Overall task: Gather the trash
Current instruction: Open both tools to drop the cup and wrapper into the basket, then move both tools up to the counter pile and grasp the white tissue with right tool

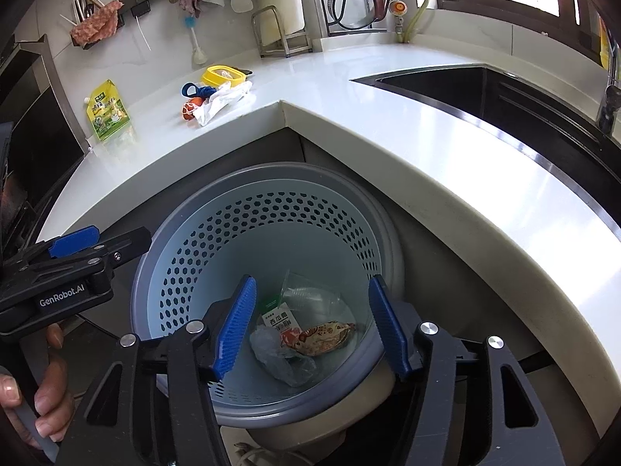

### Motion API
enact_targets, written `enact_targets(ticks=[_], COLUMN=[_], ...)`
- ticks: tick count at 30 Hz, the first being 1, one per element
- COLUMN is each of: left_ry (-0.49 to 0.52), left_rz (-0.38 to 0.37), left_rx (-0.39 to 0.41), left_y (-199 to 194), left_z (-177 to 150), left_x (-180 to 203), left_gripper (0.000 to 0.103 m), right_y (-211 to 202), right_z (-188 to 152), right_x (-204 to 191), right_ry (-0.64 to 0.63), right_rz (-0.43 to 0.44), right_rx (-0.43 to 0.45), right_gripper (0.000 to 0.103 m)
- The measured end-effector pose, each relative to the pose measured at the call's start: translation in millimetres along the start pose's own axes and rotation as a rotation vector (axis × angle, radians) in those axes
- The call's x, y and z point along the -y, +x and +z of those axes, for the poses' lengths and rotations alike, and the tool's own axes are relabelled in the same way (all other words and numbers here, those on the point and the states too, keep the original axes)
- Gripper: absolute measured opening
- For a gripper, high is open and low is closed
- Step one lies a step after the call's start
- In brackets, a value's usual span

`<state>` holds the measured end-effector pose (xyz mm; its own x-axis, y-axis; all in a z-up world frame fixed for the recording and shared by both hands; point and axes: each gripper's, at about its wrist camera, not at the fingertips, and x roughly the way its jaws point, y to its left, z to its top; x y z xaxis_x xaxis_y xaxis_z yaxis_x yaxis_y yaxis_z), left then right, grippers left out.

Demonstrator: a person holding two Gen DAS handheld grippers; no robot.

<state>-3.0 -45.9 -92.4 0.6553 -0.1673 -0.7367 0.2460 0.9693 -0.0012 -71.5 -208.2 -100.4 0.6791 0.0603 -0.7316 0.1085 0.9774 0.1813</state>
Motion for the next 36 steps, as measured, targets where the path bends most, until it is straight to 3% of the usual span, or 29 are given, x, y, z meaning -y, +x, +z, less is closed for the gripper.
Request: enact_targets(ticks=[3,8,21,36], left_ry=[0.000,-0.026,-0.097,-0.138], left_rz=[0.009,-0.001,0.033,0.145], left_rx=[0.043,0.076,0.119,0.230], left_y=[-7.6,-15.9,-22.8,-22.9], left_z=[1.4,4.4,17.7,86.4], left_x=[-1.4,-8.2,-39.1,-96.8], left_gripper=[0.096,0.096,0.097,0.097], right_y=[-4.4,-11.0,-16.5,18.3], right_z=[1.0,4.7,27.4,112.0], right_x=[-2.0,-7.3,-21.3,-49.3], right_ry=[-0.003,-0.007,-0.032,-0.116], right_rz=[0.006,0.027,0.046,0.050], right_rx=[0.019,0.048,0.085,0.132], right_gripper=[0.066,0.073,0.074,0.076])
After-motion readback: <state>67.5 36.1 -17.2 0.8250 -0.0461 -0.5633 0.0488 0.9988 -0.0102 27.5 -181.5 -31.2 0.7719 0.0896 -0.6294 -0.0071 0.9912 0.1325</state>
